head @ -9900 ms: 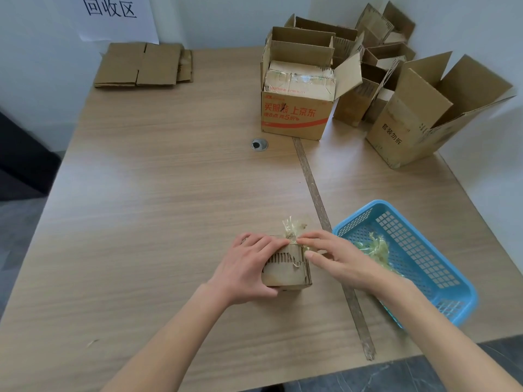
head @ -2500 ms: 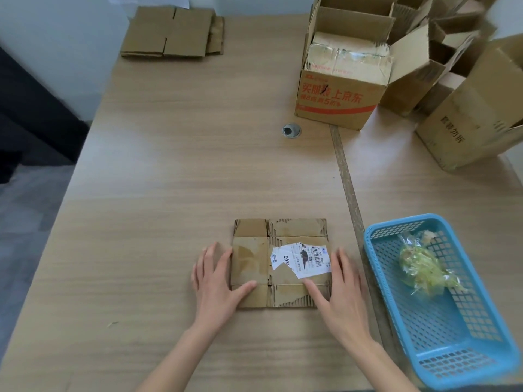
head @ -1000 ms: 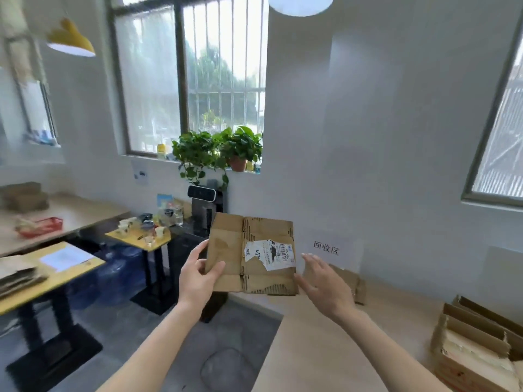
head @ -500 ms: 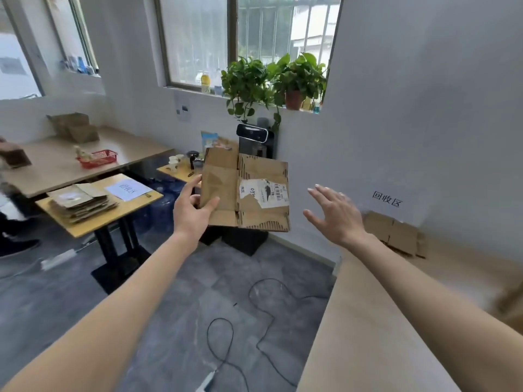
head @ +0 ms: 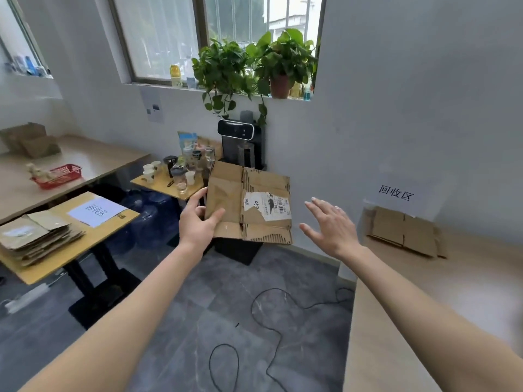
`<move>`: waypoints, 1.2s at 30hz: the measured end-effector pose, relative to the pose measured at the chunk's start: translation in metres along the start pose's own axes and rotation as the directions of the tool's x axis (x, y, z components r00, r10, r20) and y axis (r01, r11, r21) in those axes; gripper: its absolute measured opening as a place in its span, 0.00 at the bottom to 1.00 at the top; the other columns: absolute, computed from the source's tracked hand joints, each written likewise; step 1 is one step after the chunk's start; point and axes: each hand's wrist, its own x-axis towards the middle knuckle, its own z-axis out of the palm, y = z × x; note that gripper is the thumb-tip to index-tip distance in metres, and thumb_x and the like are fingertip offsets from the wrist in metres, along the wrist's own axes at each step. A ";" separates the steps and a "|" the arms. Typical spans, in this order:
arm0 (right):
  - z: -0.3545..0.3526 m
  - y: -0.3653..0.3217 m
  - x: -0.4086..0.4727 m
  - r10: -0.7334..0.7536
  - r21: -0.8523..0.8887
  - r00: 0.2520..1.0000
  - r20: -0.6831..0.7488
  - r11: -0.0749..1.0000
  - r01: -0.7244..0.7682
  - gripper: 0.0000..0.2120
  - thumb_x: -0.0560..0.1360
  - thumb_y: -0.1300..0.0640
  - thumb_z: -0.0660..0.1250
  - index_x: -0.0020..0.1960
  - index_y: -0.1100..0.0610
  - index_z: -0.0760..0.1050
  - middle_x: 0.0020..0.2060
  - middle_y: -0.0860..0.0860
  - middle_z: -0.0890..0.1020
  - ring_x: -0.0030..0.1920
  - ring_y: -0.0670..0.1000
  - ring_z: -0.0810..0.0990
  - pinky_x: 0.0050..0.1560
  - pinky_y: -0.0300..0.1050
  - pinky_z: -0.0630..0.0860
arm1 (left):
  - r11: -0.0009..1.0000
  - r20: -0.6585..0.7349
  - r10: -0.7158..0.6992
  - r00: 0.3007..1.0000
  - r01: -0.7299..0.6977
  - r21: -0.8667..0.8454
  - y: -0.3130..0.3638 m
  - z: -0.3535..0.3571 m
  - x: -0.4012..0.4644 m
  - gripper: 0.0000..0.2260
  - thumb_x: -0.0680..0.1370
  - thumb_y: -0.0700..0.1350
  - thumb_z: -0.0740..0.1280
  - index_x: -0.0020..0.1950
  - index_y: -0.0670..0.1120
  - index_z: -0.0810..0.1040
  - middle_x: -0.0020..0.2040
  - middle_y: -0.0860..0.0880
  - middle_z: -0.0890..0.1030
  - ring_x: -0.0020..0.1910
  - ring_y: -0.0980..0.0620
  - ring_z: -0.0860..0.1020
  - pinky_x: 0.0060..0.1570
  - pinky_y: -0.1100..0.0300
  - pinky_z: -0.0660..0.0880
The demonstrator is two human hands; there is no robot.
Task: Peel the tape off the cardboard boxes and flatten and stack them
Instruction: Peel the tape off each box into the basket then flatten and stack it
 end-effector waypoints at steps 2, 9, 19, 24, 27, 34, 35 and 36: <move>0.005 0.019 0.029 0.031 -0.008 0.999 -0.015 0.999 -0.031 0.33 0.81 0.36 0.58 0.81 0.48 0.58 0.80 0.48 0.61 0.80 0.49 0.59 0.79 0.50 0.54 | 1.000 0.048 0.008 0.999 -0.007 -0.014 0.001 0.030 0.035 0.29 0.77 0.44 0.75 0.74 0.61 0.70 0.52 0.54 0.83 0.50 0.53 0.83 0.47 0.55 0.83; -0.003 0.100 0.082 0.162 -0.056 0.986 -0.041 0.985 -0.164 0.33 0.81 0.36 0.58 0.81 0.49 0.58 0.80 0.48 0.61 0.80 0.49 0.58 0.80 0.52 0.54 | 0.998 0.203 0.020 0.979 -0.006 -0.066 0.007 0.143 0.114 0.29 0.77 0.43 0.75 0.74 0.61 0.70 0.50 0.53 0.83 0.46 0.57 0.84 0.50 0.54 0.83; -0.029 0.238 0.080 0.423 -0.131 0.901 -0.096 0.892 -0.433 0.33 0.81 0.36 0.57 0.81 0.49 0.57 0.81 0.48 0.60 0.80 0.49 0.58 0.80 0.51 0.54 | 0.991 0.479 0.027 0.878 0.037 -0.125 0.025 0.315 0.153 0.26 0.77 0.44 0.76 0.66 0.68 0.72 0.52 0.44 0.84 0.50 0.47 0.85 0.56 0.46 0.82; -0.022 0.303 0.072 0.555 -0.162 0.824 -0.108 0.808 -0.566 0.32 0.81 0.36 0.57 0.81 0.49 0.59 0.80 0.47 0.61 0.80 0.49 0.58 0.79 0.50 0.53 | 0.987 0.616 0.021 0.788 0.083 -0.139 0.021 0.410 0.174 0.27 0.77 0.44 0.75 0.70 0.65 0.71 0.52 0.45 0.84 0.49 0.48 0.86 0.56 0.46 0.82; -0.014 0.338 0.074 0.630 -0.189 0.770 -0.099 0.748 -0.636 0.32 0.81 0.35 0.56 0.81 0.48 0.58 0.81 0.47 0.60 0.80 0.48 0.57 0.79 0.49 0.52 | 0.983 0.679 0.018 0.734 0.111 -0.146 0.014 0.464 0.187 0.27 0.77 0.44 0.75 0.70 0.65 0.71 0.52 0.45 0.84 0.49 0.48 0.86 0.54 0.47 0.83; 0.010 0.394 0.092 0.733 -0.195 0.667 -0.131 0.640 -0.743 0.32 0.80 0.34 0.55 0.80 0.47 0.59 0.80 0.44 0.60 0.80 0.47 0.57 0.78 0.47 0.52 | 0.980 0.749 0.014 0.662 0.139 -0.142 -0.012 0.564 0.218 0.27 0.77 0.46 0.75 0.72 0.64 0.70 0.53 0.46 0.83 0.49 0.50 0.85 0.51 0.53 0.83; 0.014 0.401 0.094 0.742 -0.198 0.658 -0.130 0.630 -0.751 0.33 0.80 0.34 0.55 0.80 0.47 0.60 0.80 0.45 0.60 0.80 0.47 0.57 0.78 0.47 0.52 | 0.980 0.757 0.010 0.653 0.143 -0.137 -0.018 0.578 0.220 0.27 0.77 0.45 0.74 0.72 0.63 0.70 0.53 0.46 0.83 0.49 0.50 0.85 0.51 0.52 0.83; 0.018 0.407 0.096 0.748 -0.206 0.652 -0.122 0.624 -0.754 0.33 0.80 0.34 0.55 0.80 0.47 0.60 0.80 0.45 0.60 0.80 0.47 0.57 0.79 0.47 0.51 | 0.981 0.763 0.005 0.646 0.145 -0.129 -0.023 0.590 0.222 0.27 0.77 0.45 0.74 0.73 0.63 0.70 0.52 0.47 0.83 0.50 0.50 0.84 0.51 0.53 0.83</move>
